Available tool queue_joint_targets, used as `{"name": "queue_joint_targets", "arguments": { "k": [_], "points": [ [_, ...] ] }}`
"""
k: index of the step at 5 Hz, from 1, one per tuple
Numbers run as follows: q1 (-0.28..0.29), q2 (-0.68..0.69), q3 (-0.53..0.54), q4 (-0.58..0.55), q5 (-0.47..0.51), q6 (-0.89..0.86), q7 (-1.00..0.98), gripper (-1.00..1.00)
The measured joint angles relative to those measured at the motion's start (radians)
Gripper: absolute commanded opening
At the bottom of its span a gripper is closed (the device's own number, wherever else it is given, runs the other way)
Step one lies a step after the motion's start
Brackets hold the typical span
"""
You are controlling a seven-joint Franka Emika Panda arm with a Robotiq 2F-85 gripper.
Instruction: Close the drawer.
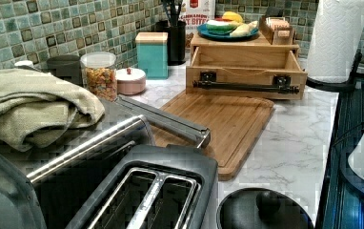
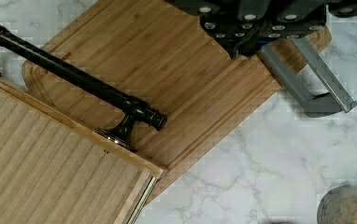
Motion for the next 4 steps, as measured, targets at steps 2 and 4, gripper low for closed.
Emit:
{"name": "queue_joint_targets", "arguments": {
  "k": [2,4],
  "points": [
    [0.000,0.006,0.000,-0.013,0.003,0.007,0.000,-1.00],
    [0.000,0.004,0.000,-0.103,0.021,0.111,-0.194,-1.00]
  ]
}}
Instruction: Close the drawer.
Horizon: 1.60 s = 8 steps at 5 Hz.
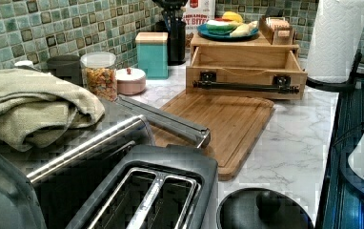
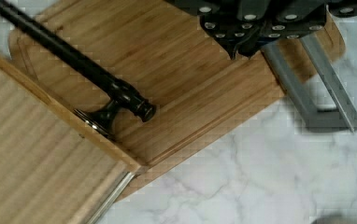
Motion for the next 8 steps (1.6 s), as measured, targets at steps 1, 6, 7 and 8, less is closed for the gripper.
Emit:
{"name": "queue_joint_targets", "arguments": {
  "k": [1,6,7,8],
  "points": [
    [-0.002,-0.010,0.002,-0.093,0.001,0.098,-0.155,-1.00],
    [-0.007,-0.107,-0.002,-0.552,-0.019,0.364,-0.674,-1.00],
    [-0.010,-0.149,-0.004,-0.608,-0.080,0.365,-0.699,-1.00],
    [0.002,-0.162,-0.026,-0.638,-0.087,0.444,-0.775,-1.00]
  ]
}}
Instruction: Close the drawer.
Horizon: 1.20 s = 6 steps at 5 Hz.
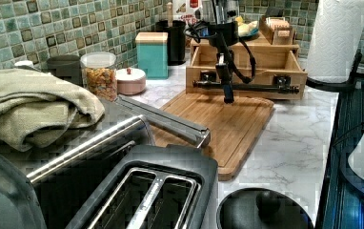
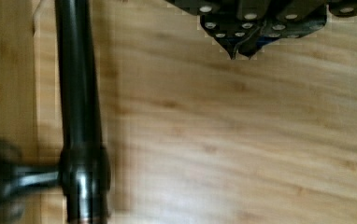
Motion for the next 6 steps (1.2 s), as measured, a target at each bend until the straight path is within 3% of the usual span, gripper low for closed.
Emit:
{"name": "queue_joint_targets", "arguments": {
  "k": [2,4,6],
  "points": [
    [-0.052,0.055,-0.032,0.002,0.002,0.092,-0.106,-1.00],
    [-0.138,0.088,-0.060,-0.004,0.000,0.000,-0.128,-1.00],
    [-0.151,0.074,-0.078,-0.010,-0.057,0.030,-0.129,-1.00]
  ]
}}
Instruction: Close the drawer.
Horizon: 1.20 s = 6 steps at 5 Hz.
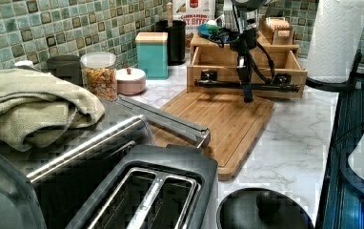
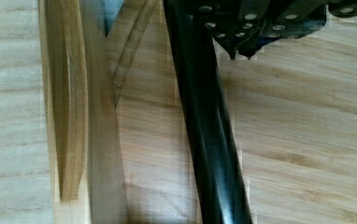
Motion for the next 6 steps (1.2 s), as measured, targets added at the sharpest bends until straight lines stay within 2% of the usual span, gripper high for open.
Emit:
{"name": "queue_joint_targets", "arguments": {
  "k": [1,3,4,5,6],
  "points": [
    [0.002,-0.025,-0.005,-0.012,-0.001,0.025,-0.017,-1.00],
    [-0.021,-0.073,-0.025,-0.139,-0.010,0.332,-0.056,-1.00],
    [-0.058,-0.067,-0.026,-0.156,-0.038,0.368,-0.063,-1.00],
    [-0.074,-0.064,-0.038,-0.137,-0.116,0.324,-0.063,-1.00],
    [-0.080,-0.058,-0.058,-0.105,-0.112,0.304,-0.107,-1.00]
  ]
}}
